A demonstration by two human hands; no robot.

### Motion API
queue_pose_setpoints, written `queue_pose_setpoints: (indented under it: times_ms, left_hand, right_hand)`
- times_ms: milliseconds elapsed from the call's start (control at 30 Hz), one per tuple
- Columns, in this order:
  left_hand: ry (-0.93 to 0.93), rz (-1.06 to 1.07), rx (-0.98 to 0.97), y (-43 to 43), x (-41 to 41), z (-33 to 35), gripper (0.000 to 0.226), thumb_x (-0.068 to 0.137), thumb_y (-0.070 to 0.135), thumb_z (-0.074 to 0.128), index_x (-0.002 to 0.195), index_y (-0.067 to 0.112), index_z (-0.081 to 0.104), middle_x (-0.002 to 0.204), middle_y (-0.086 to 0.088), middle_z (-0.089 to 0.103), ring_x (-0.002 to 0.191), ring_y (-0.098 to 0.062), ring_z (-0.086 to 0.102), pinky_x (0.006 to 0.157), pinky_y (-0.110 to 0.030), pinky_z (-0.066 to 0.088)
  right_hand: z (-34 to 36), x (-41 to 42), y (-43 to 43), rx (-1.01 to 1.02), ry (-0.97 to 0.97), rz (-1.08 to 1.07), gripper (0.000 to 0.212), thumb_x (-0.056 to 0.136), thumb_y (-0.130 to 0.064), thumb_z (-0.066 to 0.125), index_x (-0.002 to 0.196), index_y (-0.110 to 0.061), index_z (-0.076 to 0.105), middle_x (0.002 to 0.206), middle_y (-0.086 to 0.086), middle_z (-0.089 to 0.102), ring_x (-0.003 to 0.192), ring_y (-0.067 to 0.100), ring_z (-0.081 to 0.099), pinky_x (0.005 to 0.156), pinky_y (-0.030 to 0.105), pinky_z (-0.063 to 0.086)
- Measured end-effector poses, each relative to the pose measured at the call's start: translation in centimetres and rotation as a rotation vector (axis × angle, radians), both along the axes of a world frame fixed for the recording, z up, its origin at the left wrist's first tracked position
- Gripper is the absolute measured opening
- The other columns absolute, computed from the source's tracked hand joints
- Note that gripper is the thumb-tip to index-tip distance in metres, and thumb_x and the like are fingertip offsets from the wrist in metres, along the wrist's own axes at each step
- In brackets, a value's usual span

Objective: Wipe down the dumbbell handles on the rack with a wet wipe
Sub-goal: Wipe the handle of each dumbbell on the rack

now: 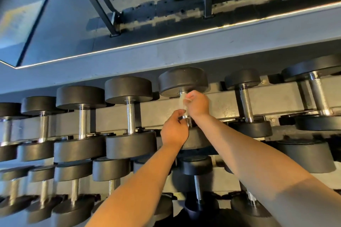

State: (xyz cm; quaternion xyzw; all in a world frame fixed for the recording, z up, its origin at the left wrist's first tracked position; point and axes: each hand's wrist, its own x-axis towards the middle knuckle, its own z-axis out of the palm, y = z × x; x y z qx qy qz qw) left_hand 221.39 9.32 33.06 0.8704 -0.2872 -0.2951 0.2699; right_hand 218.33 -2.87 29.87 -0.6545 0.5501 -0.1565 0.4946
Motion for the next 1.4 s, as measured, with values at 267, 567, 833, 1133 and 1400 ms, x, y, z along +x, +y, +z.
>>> queue_pose_setpoints:
  times_ms: [267,567,833,1133,1400]
  left_hand:
    - [-0.011,0.008,0.016,-0.1,0.0,-0.2,0.029,0.105,0.033,0.038,0.129,0.043,0.052,0.093,0.008,0.068,0.080,-0.014,0.064,0.074,-0.038,0.057]
    - [0.005,0.019,0.003,0.1,0.2,-0.8,0.032,0.105,0.031,0.035,0.127,0.042,0.056,0.093,0.004,0.069,0.078,-0.016,0.065,0.072,-0.037,0.057]
    - [0.023,-0.012,-0.061,0.6,-0.2,-0.2,0.030,0.105,0.034,0.036,0.130,0.036,0.053,0.104,-0.003,0.069,0.092,-0.024,0.065,0.086,-0.045,0.057]
    - [0.245,-0.001,-0.377,7.8,-2.9,2.7,0.020,0.108,0.021,0.043,0.120,0.030,0.056,0.102,0.010,0.066,0.095,-0.003,0.062,0.074,-0.013,0.046]
    - [0.148,0.002,-0.404,18.3,-4.8,1.4,0.023,0.100,0.008,0.050,0.086,0.004,0.068,0.073,-0.010,0.066,0.064,-0.008,0.056,0.060,-0.026,0.046]
  right_hand:
    - [-0.6,-2.3,1.3,0.006,0.294,0.326,0.016,0.090,-0.028,0.071,0.096,-0.017,0.062,0.090,0.000,0.061,0.079,0.018,0.058,0.065,0.027,0.045]
    - [-0.5,-2.2,1.3,0.054,0.422,0.399,0.022,0.091,-0.020,0.070,0.112,-0.016,0.065,0.104,0.005,0.066,0.084,0.019,0.059,0.071,0.030,0.050]
    - [2.9,-3.6,3.7,-0.003,0.204,0.241,0.012,0.092,-0.013,0.065,0.082,-0.021,0.062,0.091,0.003,0.065,0.084,0.019,0.058,0.068,0.027,0.042]
    - [6.2,-5.9,12.8,-0.156,-0.169,0.054,0.012,0.096,-0.025,0.061,0.107,-0.026,0.065,0.106,-0.005,0.062,0.098,0.011,0.061,0.090,0.032,0.051]
    - [5.4,-8.1,23.2,-0.042,-0.160,0.091,0.011,0.094,-0.022,0.059,0.093,-0.020,0.069,0.098,0.001,0.061,0.086,0.006,0.058,0.078,0.025,0.049]
